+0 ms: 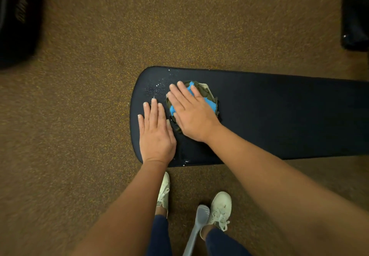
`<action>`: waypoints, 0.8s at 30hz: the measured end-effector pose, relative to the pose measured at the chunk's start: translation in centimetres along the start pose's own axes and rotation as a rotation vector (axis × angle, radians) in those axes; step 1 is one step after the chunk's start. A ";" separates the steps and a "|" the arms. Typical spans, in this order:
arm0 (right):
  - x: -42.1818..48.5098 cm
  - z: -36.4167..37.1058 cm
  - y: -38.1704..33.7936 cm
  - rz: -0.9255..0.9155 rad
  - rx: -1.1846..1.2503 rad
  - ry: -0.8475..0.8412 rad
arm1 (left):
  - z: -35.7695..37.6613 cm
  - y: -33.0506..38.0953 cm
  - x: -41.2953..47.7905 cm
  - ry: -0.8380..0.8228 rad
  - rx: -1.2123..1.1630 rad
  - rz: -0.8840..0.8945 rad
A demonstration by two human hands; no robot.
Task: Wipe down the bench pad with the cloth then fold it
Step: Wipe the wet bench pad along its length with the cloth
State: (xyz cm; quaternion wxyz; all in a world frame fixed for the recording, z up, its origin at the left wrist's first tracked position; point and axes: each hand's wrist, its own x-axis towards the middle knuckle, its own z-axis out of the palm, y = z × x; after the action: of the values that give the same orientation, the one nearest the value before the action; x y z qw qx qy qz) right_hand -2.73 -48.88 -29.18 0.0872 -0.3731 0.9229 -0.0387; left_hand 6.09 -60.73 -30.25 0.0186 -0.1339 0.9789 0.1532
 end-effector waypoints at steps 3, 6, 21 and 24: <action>-0.9 -0.3 2.7 -0.238 -0.023 -0.031 | 0.0 0.2 0.1 0.000 0.012 -0.015; 0.6 -0.9 3.3 -0.039 -0.013 -0.015 | 0.1 0.4 0.2 0.000 0.022 -0.039; 3.4 -0.8 1.2 0.101 -0.004 -0.022 | 0.2 0.6 0.2 0.003 0.043 -0.138; 2.7 -0.3 0.3 -0.020 -0.014 -0.008 | 0.3 0.5 0.1 0.012 0.041 -0.142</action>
State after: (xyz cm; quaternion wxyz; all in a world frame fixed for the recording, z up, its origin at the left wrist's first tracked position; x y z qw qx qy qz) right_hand -4.91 -50.52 -29.31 0.0880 -0.3831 0.9190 -0.0316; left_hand 5.81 -60.20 -30.36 0.0265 -0.2033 0.9700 0.1305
